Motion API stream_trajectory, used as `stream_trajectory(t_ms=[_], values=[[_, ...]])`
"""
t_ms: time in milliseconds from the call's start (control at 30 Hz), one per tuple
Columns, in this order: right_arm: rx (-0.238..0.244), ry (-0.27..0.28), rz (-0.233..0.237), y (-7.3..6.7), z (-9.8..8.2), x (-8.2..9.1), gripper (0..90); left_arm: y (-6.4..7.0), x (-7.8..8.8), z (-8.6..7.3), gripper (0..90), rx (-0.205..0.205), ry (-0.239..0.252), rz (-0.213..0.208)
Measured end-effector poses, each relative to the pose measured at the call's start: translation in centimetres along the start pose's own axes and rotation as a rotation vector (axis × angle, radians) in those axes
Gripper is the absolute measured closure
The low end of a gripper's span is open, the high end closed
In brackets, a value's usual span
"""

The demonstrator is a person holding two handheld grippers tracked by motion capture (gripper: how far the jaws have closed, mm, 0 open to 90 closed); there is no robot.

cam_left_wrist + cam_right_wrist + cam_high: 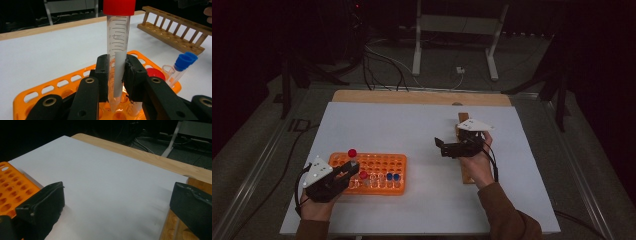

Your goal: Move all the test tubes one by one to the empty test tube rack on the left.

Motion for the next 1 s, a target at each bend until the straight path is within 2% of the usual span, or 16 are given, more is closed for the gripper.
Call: stream_trajectory(t_ms=[300,600,1000], values=[[-0.016,0.002,-0.008,0.9,-0.6,0.5,0.1,0.3,-0.4,-1.1,74.8,-0.008,-0.033,-0.009],[-0.028,0.013,-0.015,1.6,-0.9,1.3,0.1,0.2,0.0,-2.7,74.8,-0.012,-0.075,-0.011],[-0.041,0.022,-0.021,2.3,-1.6,2.0,0.1,0.7,-0.5,-4.1,74.9,-0.069,-0.154,-0.007]])
Point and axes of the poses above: each handheld gripper's, and its own axes: x roughly backward along the jaws, z roughly out of its top, y roughly to its right, the point moved 10 cm from there along -x, roughly forward along the jaws, and after that the axes turned 7 degrees about -y, right-handed, at the moved point
